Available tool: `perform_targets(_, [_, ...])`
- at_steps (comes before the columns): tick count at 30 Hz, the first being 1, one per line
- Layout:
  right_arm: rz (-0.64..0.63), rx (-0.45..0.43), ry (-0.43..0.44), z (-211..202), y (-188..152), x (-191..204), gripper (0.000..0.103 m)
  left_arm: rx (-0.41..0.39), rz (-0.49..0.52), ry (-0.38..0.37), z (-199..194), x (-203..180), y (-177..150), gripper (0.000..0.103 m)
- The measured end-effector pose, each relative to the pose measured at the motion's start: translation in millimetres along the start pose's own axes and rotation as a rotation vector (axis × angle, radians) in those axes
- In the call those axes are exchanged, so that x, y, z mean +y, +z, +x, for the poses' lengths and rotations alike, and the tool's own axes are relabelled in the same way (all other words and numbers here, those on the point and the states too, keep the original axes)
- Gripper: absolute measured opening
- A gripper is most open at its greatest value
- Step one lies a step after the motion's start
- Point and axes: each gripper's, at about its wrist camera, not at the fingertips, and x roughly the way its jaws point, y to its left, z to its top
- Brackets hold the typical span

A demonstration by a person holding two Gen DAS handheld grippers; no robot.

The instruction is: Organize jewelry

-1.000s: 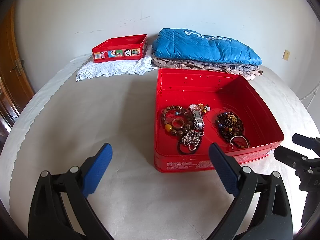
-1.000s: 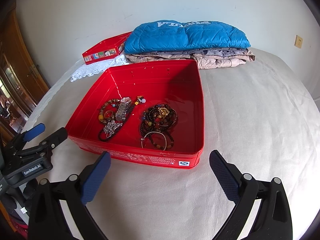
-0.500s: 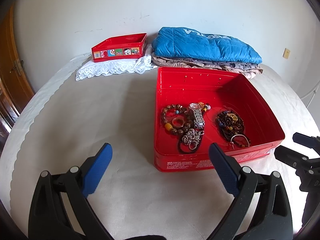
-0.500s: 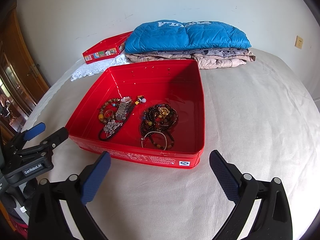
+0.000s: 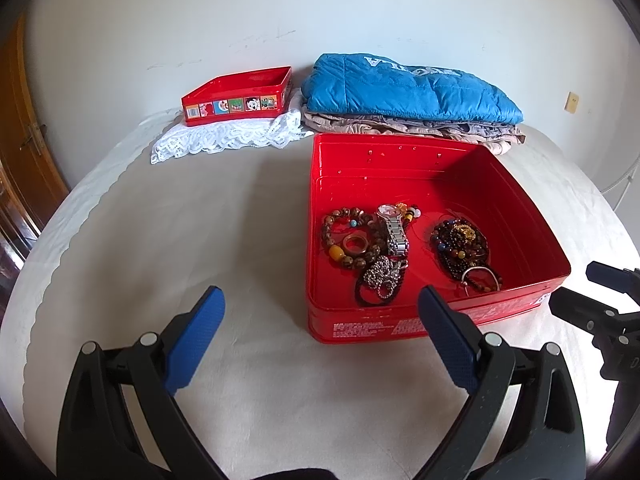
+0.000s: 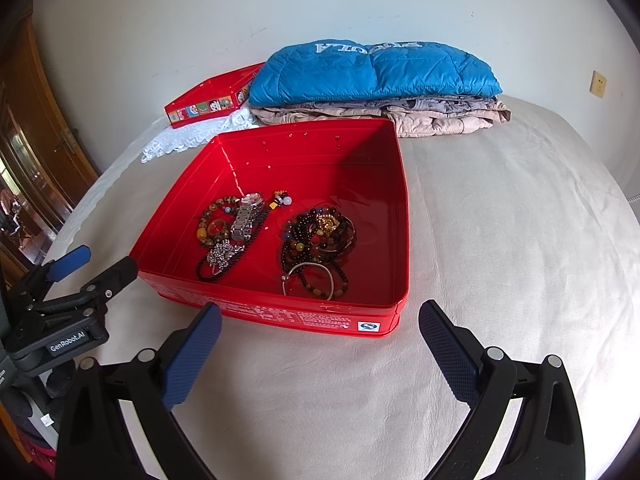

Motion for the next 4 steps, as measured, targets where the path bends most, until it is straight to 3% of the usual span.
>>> perform_targets(4, [0.0,0.001,0.001,0.6,0.4,-0.4,0.099,-0.002,0.002,0.0,0.4,0.5,0.3,0.096])
